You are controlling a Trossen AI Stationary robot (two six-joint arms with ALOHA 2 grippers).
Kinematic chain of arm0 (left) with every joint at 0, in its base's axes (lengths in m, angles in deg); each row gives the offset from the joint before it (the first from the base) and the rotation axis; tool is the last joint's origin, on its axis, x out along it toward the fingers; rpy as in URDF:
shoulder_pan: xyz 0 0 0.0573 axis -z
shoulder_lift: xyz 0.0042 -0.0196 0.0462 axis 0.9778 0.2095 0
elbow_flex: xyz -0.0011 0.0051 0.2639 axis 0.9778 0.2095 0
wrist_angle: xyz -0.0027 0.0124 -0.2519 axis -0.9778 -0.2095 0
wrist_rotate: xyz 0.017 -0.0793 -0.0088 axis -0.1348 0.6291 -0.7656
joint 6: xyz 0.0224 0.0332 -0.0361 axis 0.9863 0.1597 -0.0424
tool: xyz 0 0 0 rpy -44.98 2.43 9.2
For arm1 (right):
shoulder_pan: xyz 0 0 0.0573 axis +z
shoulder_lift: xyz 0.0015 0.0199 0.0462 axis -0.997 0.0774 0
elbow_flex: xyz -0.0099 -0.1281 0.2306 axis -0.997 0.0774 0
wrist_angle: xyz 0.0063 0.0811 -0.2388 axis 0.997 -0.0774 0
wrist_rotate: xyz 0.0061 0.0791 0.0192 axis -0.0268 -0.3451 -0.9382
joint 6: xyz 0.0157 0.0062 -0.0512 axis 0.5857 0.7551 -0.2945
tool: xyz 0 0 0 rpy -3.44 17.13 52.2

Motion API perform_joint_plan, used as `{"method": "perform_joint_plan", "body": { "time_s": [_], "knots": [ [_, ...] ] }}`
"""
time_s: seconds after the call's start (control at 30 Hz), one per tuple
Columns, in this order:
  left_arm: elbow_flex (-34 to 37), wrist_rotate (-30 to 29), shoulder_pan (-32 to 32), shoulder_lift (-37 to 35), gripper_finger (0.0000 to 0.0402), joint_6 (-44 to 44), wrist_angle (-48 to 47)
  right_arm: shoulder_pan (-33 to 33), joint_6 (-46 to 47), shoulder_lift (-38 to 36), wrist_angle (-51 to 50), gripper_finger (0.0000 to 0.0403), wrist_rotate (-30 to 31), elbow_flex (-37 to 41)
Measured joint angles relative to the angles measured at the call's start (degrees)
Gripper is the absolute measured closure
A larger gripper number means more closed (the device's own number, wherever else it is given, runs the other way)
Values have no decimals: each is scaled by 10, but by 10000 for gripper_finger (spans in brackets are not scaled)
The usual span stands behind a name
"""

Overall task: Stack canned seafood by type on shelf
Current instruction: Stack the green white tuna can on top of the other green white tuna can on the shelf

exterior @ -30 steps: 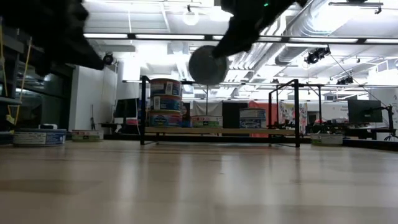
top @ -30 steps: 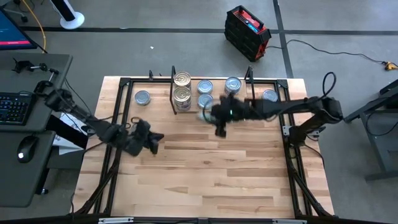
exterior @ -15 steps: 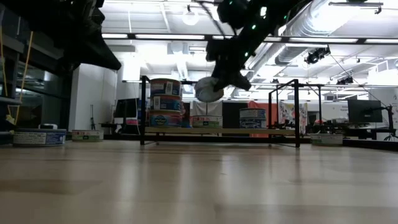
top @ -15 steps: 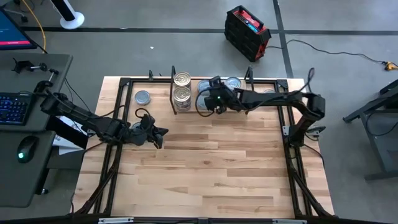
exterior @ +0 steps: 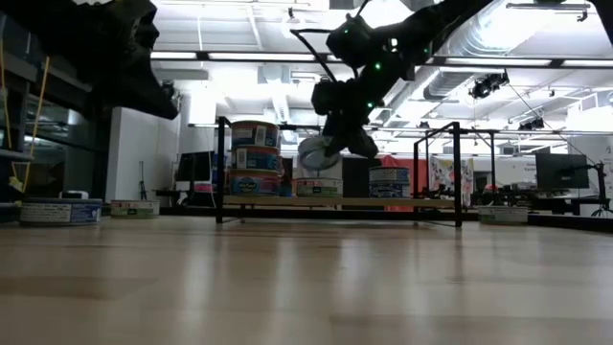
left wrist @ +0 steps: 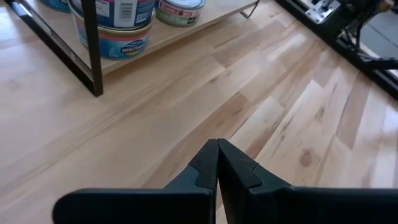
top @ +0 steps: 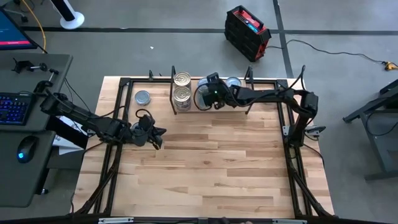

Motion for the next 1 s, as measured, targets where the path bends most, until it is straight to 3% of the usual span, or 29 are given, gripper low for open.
{"method": "perform_joint_plan", "body": {
  "time_s": [0.23,0.4,0.53,0.73,1.0],
  "knots": [
    [0,0,0,0,402,1,-12,-12,0,35,-8,291,-17,-18],
    [0,1,0,0,402,1,-14,-12,0,59,-4,290,2,-35],
    [0,2,0,0,402,0,-14,-12,4,61,-8,254,9,-41],
    [0,3,0,0,401,-1,-17,-12,88,62,-48,213,2,-66],
    [0,3,0,0,401,-9,-17,-19,197,62,-125,207,-80,-121]
  ]
}}
